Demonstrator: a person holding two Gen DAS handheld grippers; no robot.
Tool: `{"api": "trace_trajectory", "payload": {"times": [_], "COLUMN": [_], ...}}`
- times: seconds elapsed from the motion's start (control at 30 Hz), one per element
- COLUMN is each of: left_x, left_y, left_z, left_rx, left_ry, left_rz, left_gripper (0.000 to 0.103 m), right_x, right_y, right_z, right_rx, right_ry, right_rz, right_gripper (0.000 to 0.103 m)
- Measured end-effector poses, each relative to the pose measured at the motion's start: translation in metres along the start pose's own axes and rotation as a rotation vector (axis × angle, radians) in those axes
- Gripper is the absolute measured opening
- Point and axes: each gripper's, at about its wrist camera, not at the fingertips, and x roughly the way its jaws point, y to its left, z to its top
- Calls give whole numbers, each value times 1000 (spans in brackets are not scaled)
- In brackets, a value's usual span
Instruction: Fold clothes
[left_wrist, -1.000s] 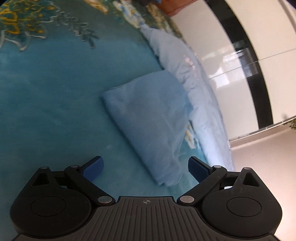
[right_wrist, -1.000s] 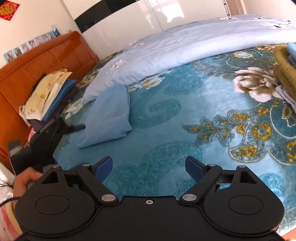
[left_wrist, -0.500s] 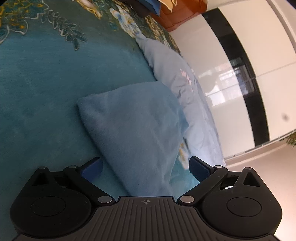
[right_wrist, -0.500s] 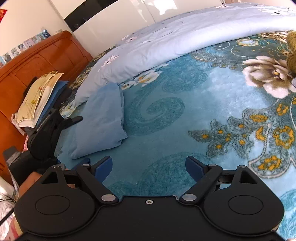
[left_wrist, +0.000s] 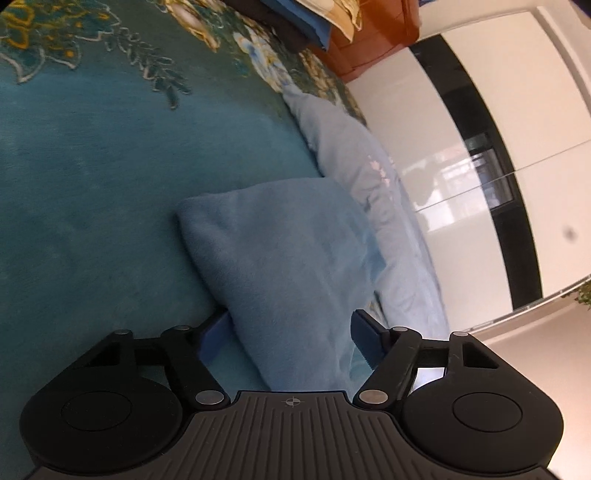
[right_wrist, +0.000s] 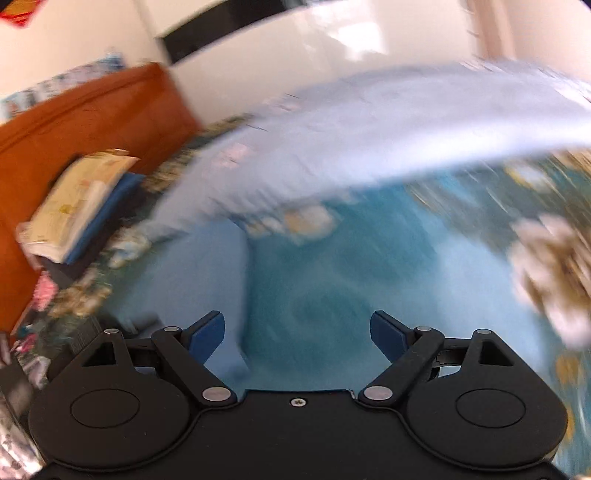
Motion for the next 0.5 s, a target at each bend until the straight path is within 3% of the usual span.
{"api": "trace_trajectory", "payload": {"times": [0.13,0.23,0.33,0.5], "left_x": [-1,3,6,3], "left_y": [-12,-22,-23,-22], "left_z": [-8,-13,-19,-23], "left_rx": [-68,-85,-32,9], "left_ry": [-79,-121,-170,-197], "left_rz": [101,148,113,92], "left_gripper": [79,86,97,97], "right_x": [51,93,131,179], "right_y": [16,23,24,17], "right_z": [43,66,76,79], "right_rx": [-82,-50,-15,-30], "right_ry": [14,50,112,177], "right_rz": [122,184,245,273], "right_gripper": [85,85,85,82]}}
